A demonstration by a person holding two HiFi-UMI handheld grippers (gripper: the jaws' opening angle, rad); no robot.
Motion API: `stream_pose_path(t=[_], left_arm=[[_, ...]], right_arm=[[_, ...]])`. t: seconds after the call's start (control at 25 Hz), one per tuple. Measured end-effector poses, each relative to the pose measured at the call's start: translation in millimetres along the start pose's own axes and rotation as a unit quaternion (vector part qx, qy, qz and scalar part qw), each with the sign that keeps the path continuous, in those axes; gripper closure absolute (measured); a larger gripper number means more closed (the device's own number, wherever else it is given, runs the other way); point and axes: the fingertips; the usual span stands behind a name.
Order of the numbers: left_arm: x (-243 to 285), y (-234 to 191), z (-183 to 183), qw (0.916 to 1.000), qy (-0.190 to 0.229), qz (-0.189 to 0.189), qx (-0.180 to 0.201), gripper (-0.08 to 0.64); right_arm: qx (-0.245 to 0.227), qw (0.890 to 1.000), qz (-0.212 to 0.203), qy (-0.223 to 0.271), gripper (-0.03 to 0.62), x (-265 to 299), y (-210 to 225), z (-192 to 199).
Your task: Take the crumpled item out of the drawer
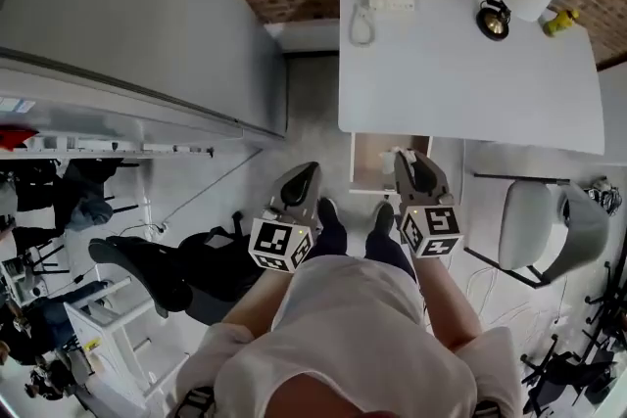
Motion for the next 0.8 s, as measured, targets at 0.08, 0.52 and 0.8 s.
stream_pose_path(t=[0.08,0.52,0.8], left_arm=[[-2,2,-28,0.9995,0.03,0.001,0.015,0.552],[-23,20,-96,0.994,0.105,-0.006,0.031,0.552],[-28,23,-117,0.99,0.137,-0.008,0.033,0.552]], right_arm=[[0.002,1.0,-0.007,0.027,0.518,-7,-5,-23],[-0.019,0.994,-0.021,0.104,0.518,-45,-21,-96],[-0.058,0.991,-0.024,0.122,0.518,-56,-29,-118]])
Point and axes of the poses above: the fingertips, and each gripper's own axes: x forward along the fingers, y to its right, z out of its underside, and after that the axes turned 3 degrees about z, right-handed
